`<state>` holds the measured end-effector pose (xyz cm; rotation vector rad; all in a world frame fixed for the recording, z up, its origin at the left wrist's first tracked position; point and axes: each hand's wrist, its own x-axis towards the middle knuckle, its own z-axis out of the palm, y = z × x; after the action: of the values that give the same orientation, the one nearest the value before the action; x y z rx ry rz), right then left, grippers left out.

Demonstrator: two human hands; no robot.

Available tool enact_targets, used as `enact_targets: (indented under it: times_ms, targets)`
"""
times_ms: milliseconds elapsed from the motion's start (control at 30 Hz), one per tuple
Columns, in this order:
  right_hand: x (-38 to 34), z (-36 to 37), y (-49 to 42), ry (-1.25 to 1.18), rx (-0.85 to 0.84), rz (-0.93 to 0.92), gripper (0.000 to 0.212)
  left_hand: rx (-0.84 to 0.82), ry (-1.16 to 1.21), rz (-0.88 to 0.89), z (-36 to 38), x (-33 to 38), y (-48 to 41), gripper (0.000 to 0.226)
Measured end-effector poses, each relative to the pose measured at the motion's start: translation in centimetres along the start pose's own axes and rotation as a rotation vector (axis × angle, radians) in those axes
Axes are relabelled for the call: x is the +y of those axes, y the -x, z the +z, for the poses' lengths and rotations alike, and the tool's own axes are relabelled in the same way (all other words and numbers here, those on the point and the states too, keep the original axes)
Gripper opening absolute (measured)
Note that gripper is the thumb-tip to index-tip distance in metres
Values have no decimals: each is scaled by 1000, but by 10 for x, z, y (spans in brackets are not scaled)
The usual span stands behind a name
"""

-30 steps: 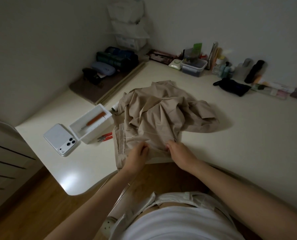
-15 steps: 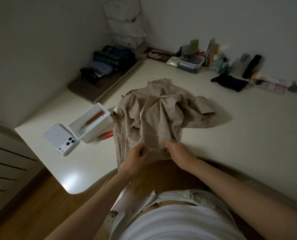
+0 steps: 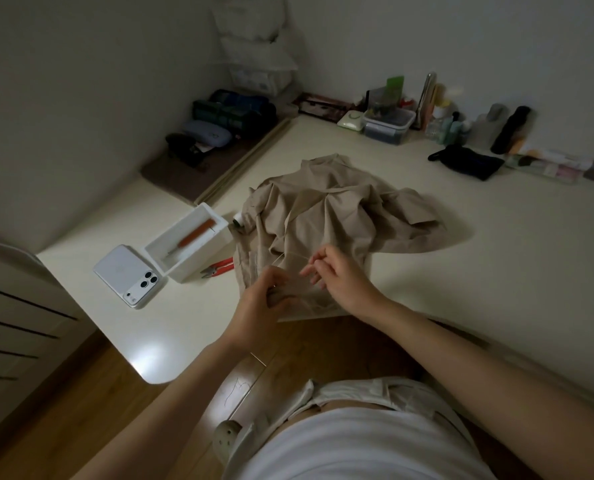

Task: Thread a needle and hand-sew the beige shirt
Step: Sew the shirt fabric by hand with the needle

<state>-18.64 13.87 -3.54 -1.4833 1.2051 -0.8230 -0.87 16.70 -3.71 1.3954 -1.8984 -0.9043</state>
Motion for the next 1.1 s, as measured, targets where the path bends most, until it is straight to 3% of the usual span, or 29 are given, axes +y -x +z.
enact_targets:
  times_ms: [267,400,533,700,900,1100]
  targets:
    - [-1,23,-1,118,-227,146,13,59,91,-67,-7,-11,9,45]
    - [7,13,-3,265,-175,161,17,53,8,-64,-11,-15,12,48]
    - [17,4,-10,346,-96,176,19,16,16,-97,-17,-20,16,26]
    - [13,5,-13,383,-104,80,22,-54,10,-159,-23,-20,16,16]
    - [6,12,-17,424,-201,-77,20,11,21,-105,-29,-20,9,23]
    - [6,18,-28,442,-251,-178,18,56,81,-146,-32,-26,3,16]
